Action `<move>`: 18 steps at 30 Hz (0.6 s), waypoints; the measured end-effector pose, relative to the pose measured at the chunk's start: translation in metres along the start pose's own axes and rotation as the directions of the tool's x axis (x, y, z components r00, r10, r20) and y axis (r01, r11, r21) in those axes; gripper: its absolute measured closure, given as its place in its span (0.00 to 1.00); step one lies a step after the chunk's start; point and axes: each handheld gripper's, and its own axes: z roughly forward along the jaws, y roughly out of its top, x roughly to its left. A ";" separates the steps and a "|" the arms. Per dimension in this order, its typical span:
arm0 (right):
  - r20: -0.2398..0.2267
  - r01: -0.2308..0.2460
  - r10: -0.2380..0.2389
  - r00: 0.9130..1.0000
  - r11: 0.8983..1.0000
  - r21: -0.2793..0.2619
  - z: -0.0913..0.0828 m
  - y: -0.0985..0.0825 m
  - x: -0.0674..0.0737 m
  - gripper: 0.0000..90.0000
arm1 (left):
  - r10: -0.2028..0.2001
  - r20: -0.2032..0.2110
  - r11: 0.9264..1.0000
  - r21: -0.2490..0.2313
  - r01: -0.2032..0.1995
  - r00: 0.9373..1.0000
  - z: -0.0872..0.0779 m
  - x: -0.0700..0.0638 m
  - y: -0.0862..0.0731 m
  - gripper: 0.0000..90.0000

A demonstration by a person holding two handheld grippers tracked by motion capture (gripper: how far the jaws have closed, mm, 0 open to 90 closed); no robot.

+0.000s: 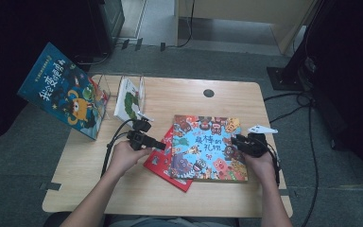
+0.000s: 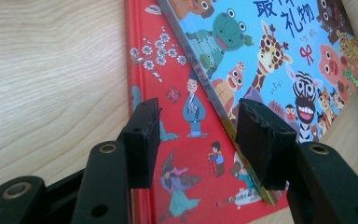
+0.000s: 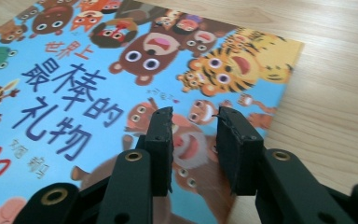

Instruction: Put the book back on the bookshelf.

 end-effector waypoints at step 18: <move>0.149 -0.076 0.071 0.986 0.997 0.032 -0.008 -0.009 -0.020 0.95 | 0.061 -0.013 0.998 -0.021 -0.062 0.998 0.016 -0.001 -0.017 0.58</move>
